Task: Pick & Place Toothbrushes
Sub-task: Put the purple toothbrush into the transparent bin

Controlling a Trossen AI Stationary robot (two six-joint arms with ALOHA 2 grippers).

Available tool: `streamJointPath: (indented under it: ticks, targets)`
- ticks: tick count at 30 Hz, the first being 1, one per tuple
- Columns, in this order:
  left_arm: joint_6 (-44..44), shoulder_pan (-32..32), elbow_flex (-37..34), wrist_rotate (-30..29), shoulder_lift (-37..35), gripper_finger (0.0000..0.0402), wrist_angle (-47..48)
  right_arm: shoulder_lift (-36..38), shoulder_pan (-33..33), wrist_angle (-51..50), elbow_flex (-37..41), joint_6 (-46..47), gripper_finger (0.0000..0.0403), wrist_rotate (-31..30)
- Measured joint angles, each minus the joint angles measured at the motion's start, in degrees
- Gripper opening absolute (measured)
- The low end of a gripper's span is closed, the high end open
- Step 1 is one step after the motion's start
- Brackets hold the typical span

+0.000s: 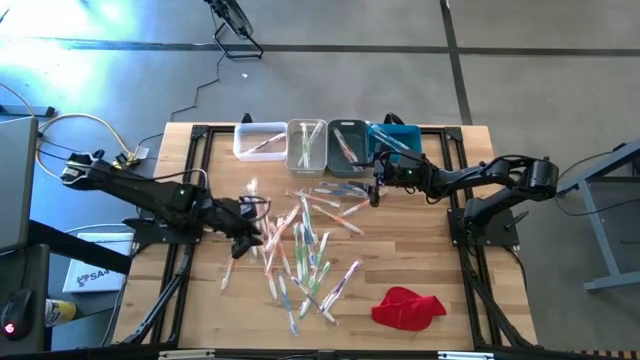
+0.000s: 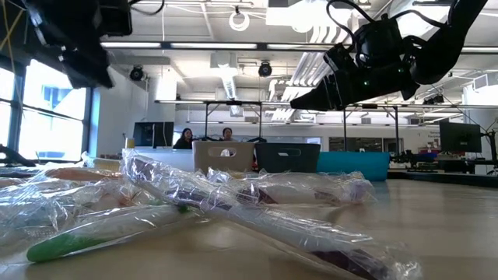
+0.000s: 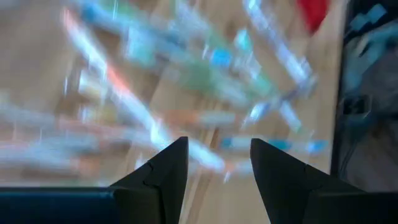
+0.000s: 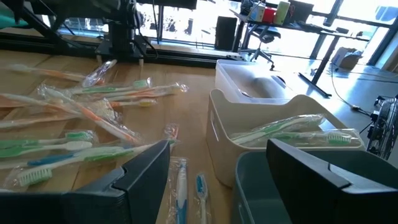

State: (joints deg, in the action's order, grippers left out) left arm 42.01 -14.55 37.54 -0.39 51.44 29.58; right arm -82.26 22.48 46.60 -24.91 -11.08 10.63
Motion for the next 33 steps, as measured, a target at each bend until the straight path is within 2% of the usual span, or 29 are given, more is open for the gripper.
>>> streamJointPath:
  ticks: [6, 12, 17, 23, 33]
  targets:
    - [3.73, -4.04, 2.6, 1.21, 5.52, 0.017, 9.53, 0.0, 0.0, -0.06, 0.0, 1.21, 0.0261, 0.0]
    - [2.92, -4.22, 3.12, -0.01, 10.52, 0.017, 15.37, 0.0, 0.0, -0.54, 0.0, 3.25, 0.0261, -0.01]
    - [-1.52, -4.26, 3.15, -2.28, 14.59, 0.017, 17.3, 0.0, 0.0, -1.25, 0.0, 3.69, 0.0261, 0.0]
    - [-2.86, -4.24, 3.16, -6.59, 18.83, 0.017, 18.33, 0.0, -0.02, -1.86, 0.0, 3.99, 0.0261, 0.0]
    - [-2.8, -4.24, 3.07, -7.72, 21.18, 0.017, 18.87, 0.0, -0.04, -2.22, 0.0, 3.79, 0.0261, 0.02]
